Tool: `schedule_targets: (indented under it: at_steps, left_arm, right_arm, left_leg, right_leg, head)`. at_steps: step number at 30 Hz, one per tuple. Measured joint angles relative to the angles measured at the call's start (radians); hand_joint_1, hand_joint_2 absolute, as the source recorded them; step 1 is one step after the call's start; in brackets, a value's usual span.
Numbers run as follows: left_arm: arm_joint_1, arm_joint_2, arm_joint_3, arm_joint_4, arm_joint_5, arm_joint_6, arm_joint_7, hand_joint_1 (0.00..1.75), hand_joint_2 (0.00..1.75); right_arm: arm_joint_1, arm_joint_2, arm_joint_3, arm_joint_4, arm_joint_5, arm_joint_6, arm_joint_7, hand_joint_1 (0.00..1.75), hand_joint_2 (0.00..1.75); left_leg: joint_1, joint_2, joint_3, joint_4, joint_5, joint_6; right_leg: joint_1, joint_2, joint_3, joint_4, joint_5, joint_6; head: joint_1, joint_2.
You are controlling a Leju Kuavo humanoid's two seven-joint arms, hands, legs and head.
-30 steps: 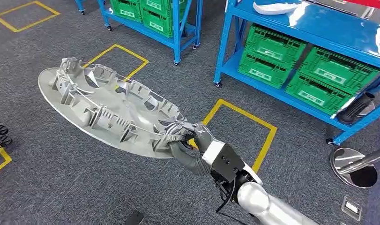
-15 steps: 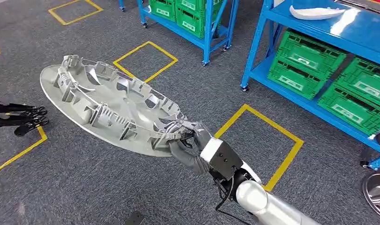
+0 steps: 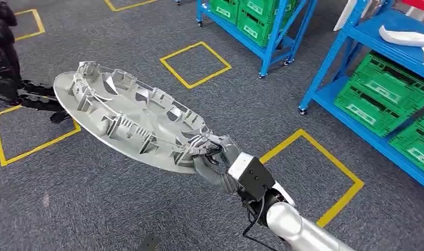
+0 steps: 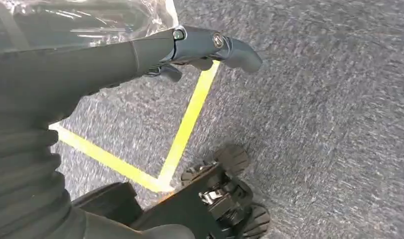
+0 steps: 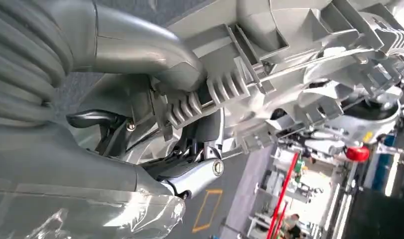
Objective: Take the parts from the cabinet and place them on the table.
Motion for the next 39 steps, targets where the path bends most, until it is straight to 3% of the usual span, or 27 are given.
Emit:
schedule_targets:
  at_steps: [2, 3, 4, 5, 6, 9, 10, 12, 13, 15, 16, 17, 19, 20, 21, 22, 25, 27, 28, 30, 31, 32, 34, 35, 36, 37, 39]
  left_arm:
    - [0.005, 0.001, 0.000, 0.000, 0.006, -0.003, -0.003, 0.00, 1.75]
    - [0.006, 0.001, 0.000, 0.000, 0.006, -0.003, -0.003, 0.00, 1.75]
    - [0.006, 0.001, 0.000, 0.000, 0.006, -0.003, -0.003, 0.00, 1.75]
    - [0.008, 0.001, 0.000, 0.000, 0.006, -0.003, -0.003, 0.00, 1.75]
    - [0.008, 0.002, 0.000, 0.000, 0.006, -0.002, -0.003, 0.00, 1.75]
    - [0.020, 0.002, 0.000, 0.000, 0.005, 0.000, -0.003, 0.00, 1.75]
    - [0.023, 0.007, 0.000, 0.000, 0.005, 0.000, -0.003, 0.00, 1.75]
    - [0.021, 0.004, -0.001, 0.000, 0.005, 0.000, -0.003, 0.00, 1.75]
    - [0.018, 0.004, 0.000, 0.000, 0.006, 0.000, -0.005, 0.00, 1.75]
    - [0.017, 0.004, -0.001, -0.001, 0.006, 0.000, -0.006, 0.00, 1.75]
    - [0.018, 0.004, -0.001, -0.001, 0.006, 0.000, -0.007, 0.00, 1.75]
    - [0.018, 0.004, -0.001, 0.000, 0.006, 0.000, -0.007, 0.00, 1.75]
    - [0.014, 0.005, -0.001, -0.001, 0.006, 0.000, -0.008, 0.00, 1.75]
    - [0.012, 0.004, -0.001, -0.001, 0.006, 0.000, -0.008, 0.00, 1.75]
    - [0.008, 0.003, -0.001, -0.001, 0.007, 0.000, -0.008, 0.00, 1.75]
    - [0.006, 0.003, -0.001, -0.001, 0.007, 0.000, -0.008, 0.00, 1.75]
    - [0.009, 0.004, -0.001, -0.001, 0.009, 0.000, -0.008, 0.00, 1.75]
    - [0.007, 0.003, 0.000, -0.001, 0.010, 0.001, -0.010, 0.00, 1.75]
    - [0.006, 0.003, 0.000, -0.001, 0.011, 0.001, -0.010, 0.00, 1.75]
    - [0.007, 0.003, 0.000, -0.001, 0.012, 0.001, -0.010, 0.00, 1.75]
    - [0.009, 0.003, 0.000, -0.001, 0.015, 0.001, -0.010, 0.00, 1.75]
    - [0.010, 0.003, 0.000, -0.001, 0.017, 0.001, -0.010, 0.00, 1.75]
    - [0.009, 0.003, 0.000, -0.001, 0.018, 0.001, -0.010, 0.00, 1.75]
    - [0.009, 0.003, 0.000, -0.001, 0.019, 0.001, -0.011, 0.00, 1.75]
    - [0.008, 0.002, 0.000, -0.001, 0.020, 0.001, -0.011, 0.00, 1.75]
    - [0.009, 0.002, 0.000, -0.001, 0.020, 0.002, -0.012, 0.00, 1.75]
    - [0.014, 0.001, 0.000, -0.001, 0.020, 0.001, -0.013, 0.00, 1.75]
  right_arm:
    - [0.002, 0.000, 0.000, 0.006, -0.001, 0.001, 0.000, 1.75, 1.75]
    - [0.002, 0.000, 0.000, 0.006, -0.001, 0.002, 0.000, 1.75, 1.75]
    - [0.003, 0.000, 0.000, 0.006, -0.001, 0.002, 0.000, 1.75, 1.75]
    - [0.004, 0.000, 0.000, 0.007, -0.001, 0.002, -0.001, 1.75, 1.75]
    - [0.006, 0.000, 0.000, 0.008, -0.001, 0.002, -0.002, 1.75, 1.75]
    - [0.010, -0.001, -0.003, 0.008, -0.001, 0.000, -0.002, 1.75, 1.75]
    - [0.010, 0.000, -0.005, 0.008, -0.001, -0.001, -0.001, 1.75, 1.75]
    - [0.013, 0.000, -0.006, 0.008, -0.001, 0.000, -0.002, 1.75, 1.75]
    - [0.014, 0.000, -0.006, 0.008, -0.001, 0.000, -0.002, 1.75, 1.75]
    - [0.016, 0.000, -0.008, 0.008, -0.001, -0.001, -0.002, 1.75, 1.75]
    - [0.017, 0.000, -0.007, 0.008, -0.001, -0.001, -0.002, 1.75, 1.75]
    - [0.018, 0.000, -0.008, 0.008, -0.001, -0.001, -0.002, 1.75, 1.75]
    - [0.019, 0.000, -0.008, 0.008, -0.001, -0.001, -0.001, 1.75, 1.75]
    - [0.019, 0.000, -0.008, 0.008, 0.000, -0.001, -0.001, 1.75, 1.75]
    - [0.019, 0.000, -0.009, 0.008, 0.001, -0.003, -0.002, 1.75, 1.75]
    - [0.019, 0.000, -0.010, 0.008, 0.002, -0.004, -0.002, 1.75, 1.75]
    - [0.019, 0.000, -0.011, 0.008, 0.005, -0.007, -0.001, 1.75, 1.75]
    - [0.019, 0.000, -0.013, 0.008, 0.008, -0.007, 0.000, 1.75, 1.75]
    - [0.020, 0.000, -0.013, 0.008, 0.008, -0.007, 0.000, 1.75, 1.75]
    - [0.026, -0.001, -0.013, 0.008, 0.009, -0.009, 0.000, 1.75, 1.75]
    - [0.029, -0.001, -0.013, 0.008, 0.009, -0.010, 0.000, 1.75, 1.75]
    - [0.031, -0.002, -0.014, 0.008, 0.009, -0.011, 0.001, 1.75, 1.75]
    - [0.031, -0.002, -0.014, 0.008, 0.009, -0.011, 0.003, 1.75, 1.75]
    - [0.031, -0.002, -0.014, 0.008, 0.009, -0.011, 0.003, 1.75, 1.75]
    - [0.031, -0.001, -0.014, 0.008, 0.009, -0.011, 0.003, 1.75, 1.75]
    - [0.030, -0.002, -0.014, 0.008, 0.009, -0.010, 0.003, 1.75, 1.75]
    - [0.031, -0.002, -0.014, 0.008, 0.009, -0.011, 0.004, 1.75, 1.75]
  left_leg:
    - [-0.001, -0.025, 0.000, 0.005, -0.002, 0.000]
    - [-0.001, -0.037, 0.001, 0.010, -0.004, -0.003]
    - [0.000, -0.047, 0.000, 0.015, -0.008, -0.005]
    - [0.002, -0.055, -0.006, 0.017, -0.010, -0.010]
    - [0.000, -0.067, -0.014, 0.027, -0.009, -0.015]
    - [0.009, -0.088, -0.019, 0.018, -0.002, -0.035]
    - [0.007, -0.087, -0.020, 0.019, -0.006, -0.039]
    - [0.003, -0.019, -0.052, 0.095, -0.059, -0.053]
    - [0.005, -0.003, -0.086, 0.169, -0.095, -0.057]
    - [0.010, 0.006, -0.147, 0.302, -0.139, -0.065]
    - [0.012, 0.006, -0.151, 0.310, -0.130, -0.067]
    - [0.015, 0.006, -0.130, 0.272, -0.096, -0.068]
    - [0.016, 0.023, -0.041, 0.103, -0.008, -0.064]
    - [0.012, 0.061, -0.004, 0.028, -0.001, -0.061]
    - [0.002, 0.075, 0.000, 0.014, -0.007, -0.052]
    - [0.003, 0.067, -0.004, 0.018, -0.007, -0.039]
    - [0.000, 0.044, -0.003, 0.013, -0.006, -0.018]
    - [0.006, 0.032, -0.001, 0.009, -0.002, -0.006]
    - [0.005, 0.025, -0.001, 0.009, -0.002, -0.002]
    - [0.000, 0.008, -0.001, 0.010, -0.004, 0.002]
    - [-0.002, -0.001, -0.001, 0.011, -0.004, 0.002]
    - [-0.004, -0.012, 0.000, 0.012, -0.005, 0.003]
    - [-0.005, -0.035, 0.000, 0.016, -0.006, 0.001]
    - [-0.004, -0.044, -0.001, 0.017, -0.008, -0.001]
    - [-0.010, -0.051, -0.007, 0.021, -0.008, -0.006]
    - [-0.005, -0.061, -0.014, 0.024, -0.006, -0.011]
    - [0.002, -0.073, -0.017, 0.018, 0.000, -0.023]
  right_leg:
    - [0.000, 0.001, 0.017, -0.062, 0.070, -0.004]
    - [0.000, 0.009, 0.050, -0.145, 0.123, -0.008]
    - [-0.002, 0.031, 0.083, -0.228, 0.169, -0.012]
    - [-0.005, 0.069, 0.098, -0.253, 0.158, -0.016]
    - [-0.006, 0.072, 0.103, -0.280, 0.157, -0.014]
    - [0.003, 0.053, 0.102, -0.276, 0.158, -0.025]
    - [-0.008, 0.040, 0.108, -0.286, 0.163, -0.033]
    - [-0.009, 0.020, 0.114, -0.292, 0.164, -0.040]
    - [-0.008, 0.009, 0.115, -0.292, 0.162, -0.043]
    - [-0.008, -0.013, 0.118, -0.291, 0.160, -0.043]
    - [-0.008, -0.021, 0.119, -0.291, 0.159, -0.042]
    - [-0.008, -0.031, 0.121, -0.291, 0.157, -0.040]
    - [-0.009, -0.045, 0.129, -0.291, 0.151, -0.033]
    - [-0.007, -0.052, 0.134, -0.291, 0.147, -0.027]
    - [0.003, -0.059, 0.131, -0.288, 0.145, -0.021]
    - [0.003, -0.064, 0.131, -0.289, 0.147, -0.016]
    - [-0.001, -0.084, 0.142, -0.296, 0.142, 0.002]
    - [-0.006, -0.027, 0.119, -0.240, 0.094, 0.006]
    - [-0.005, -0.011, 0.084, -0.166, 0.057, 0.005]
    - [-0.003, -0.001, 0.010, -0.018, 0.004, 0.003]
    - [-0.002, -0.001, -0.007, 0.009, 0.008, 0.002]
    - [-0.001, -0.001, -0.004, -0.011, 0.039, -0.002]
    - [0.000, 0.012, 0.053, -0.158, 0.137, -0.013]
    - [0.001, 0.040, 0.084, -0.240, 0.180, -0.020]
    - [0.001, 0.062, 0.095, -0.258, 0.168, -0.022]
    - [0.000, 0.056, 0.101, -0.281, 0.162, -0.018]
    - [0.007, 0.045, 0.100, -0.278, 0.163, -0.022]
  head:
    - [0.000, 0.000]
    - [0.000, 0.000]
    - [0.001, 0.000]
    - [0.000, 0.000]
    - [-0.003, 0.000]
    - [-0.002, 0.000]
    - [0.000, 0.000]
    - [-0.017, 0.000]
    - [-0.016, 0.000]
    - [-0.017, 0.000]
    - [-0.017, 0.000]
    - [-0.017, 0.000]
    - [-0.017, 0.000]
    - [-0.017, 0.000]
    - [-0.020, 0.000]
    - [-0.018, 0.000]
    - [-0.014, 0.000]
    - [-0.007, 0.000]
    - [-0.002, 0.000]
    - [0.001, 0.000]
    - [0.001, 0.000]
    - [0.002, 0.000]
    - [0.002, 0.000]
    - [0.002, 0.000]
    - [-0.002, 0.000]
    - [0.000, 0.000]
    - [0.002, 0.000]
